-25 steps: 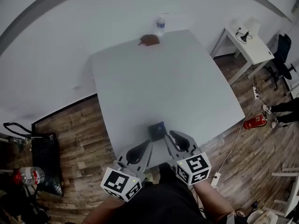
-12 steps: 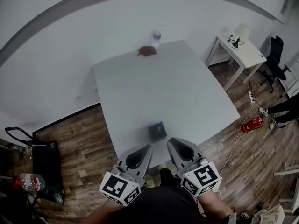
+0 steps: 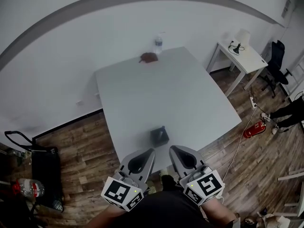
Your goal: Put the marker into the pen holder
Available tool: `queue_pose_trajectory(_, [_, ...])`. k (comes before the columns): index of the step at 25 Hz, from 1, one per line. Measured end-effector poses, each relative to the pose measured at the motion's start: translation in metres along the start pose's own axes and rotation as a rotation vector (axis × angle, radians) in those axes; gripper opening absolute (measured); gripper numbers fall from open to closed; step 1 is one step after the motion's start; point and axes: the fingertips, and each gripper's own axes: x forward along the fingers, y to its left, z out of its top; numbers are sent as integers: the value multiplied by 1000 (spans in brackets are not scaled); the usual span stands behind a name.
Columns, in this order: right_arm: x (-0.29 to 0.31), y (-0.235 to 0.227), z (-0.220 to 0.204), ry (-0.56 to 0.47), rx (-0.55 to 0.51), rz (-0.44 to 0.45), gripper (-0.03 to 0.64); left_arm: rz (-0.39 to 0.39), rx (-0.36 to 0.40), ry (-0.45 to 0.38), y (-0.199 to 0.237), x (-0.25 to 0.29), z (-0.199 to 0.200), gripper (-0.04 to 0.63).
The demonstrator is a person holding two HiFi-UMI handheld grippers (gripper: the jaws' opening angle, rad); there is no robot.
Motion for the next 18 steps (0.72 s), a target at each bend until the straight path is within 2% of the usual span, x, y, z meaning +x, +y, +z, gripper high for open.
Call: queue_pose_trajectory(18, [3,0,-5,11,5,-14,15,-6,-23,2,7,2,-6,6])
